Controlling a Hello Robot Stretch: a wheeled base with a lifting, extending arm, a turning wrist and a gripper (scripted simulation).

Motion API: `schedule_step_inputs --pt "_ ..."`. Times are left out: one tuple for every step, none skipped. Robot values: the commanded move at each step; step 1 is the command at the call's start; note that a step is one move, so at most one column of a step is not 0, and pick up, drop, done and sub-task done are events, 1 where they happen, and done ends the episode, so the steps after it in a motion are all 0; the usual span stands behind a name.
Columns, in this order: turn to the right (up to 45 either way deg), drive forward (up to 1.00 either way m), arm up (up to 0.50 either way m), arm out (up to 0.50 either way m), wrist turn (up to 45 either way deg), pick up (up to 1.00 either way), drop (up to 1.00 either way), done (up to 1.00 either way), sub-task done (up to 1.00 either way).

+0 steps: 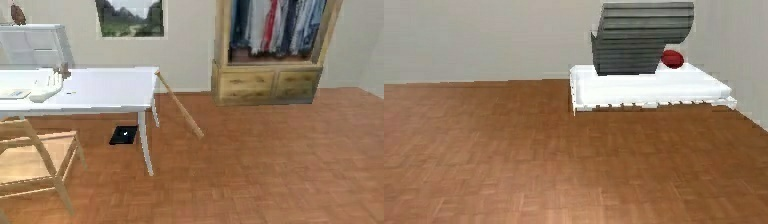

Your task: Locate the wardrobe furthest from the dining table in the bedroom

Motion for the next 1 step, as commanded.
schedule_step_inputs --pt "3.0 0.0 0.0 0.0 0.0 0.0 0.0 0.0 0.0"
